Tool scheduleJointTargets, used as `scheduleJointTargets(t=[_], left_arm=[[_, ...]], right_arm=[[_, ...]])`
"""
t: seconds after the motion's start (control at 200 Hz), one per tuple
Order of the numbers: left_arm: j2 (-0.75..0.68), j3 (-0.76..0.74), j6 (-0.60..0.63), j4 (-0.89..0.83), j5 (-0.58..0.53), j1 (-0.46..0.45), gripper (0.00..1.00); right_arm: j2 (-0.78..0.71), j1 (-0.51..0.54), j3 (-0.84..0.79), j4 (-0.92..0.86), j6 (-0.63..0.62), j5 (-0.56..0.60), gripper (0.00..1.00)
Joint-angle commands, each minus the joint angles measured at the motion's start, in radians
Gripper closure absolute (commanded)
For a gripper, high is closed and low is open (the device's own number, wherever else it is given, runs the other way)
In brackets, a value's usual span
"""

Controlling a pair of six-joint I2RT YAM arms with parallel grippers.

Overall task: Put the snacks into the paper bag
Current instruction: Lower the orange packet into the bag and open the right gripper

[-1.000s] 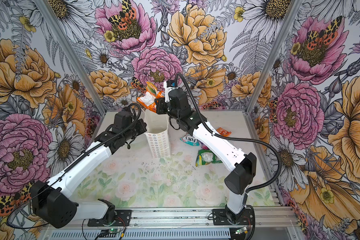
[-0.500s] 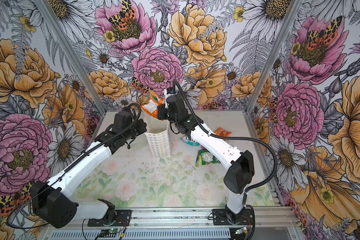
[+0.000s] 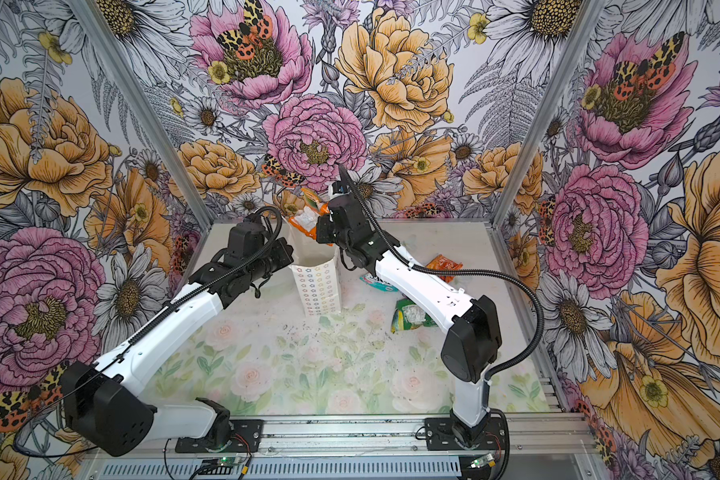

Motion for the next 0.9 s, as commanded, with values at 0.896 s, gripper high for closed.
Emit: scheduleJointTargets(t=[0.896], left_arm=[[-0.016,-0.006,-0.001,0.014,0.014,0.01,1.0]], right_arm=[[-0.008,0.007,0.018,-0.014,-0.049,0.1,0.74]])
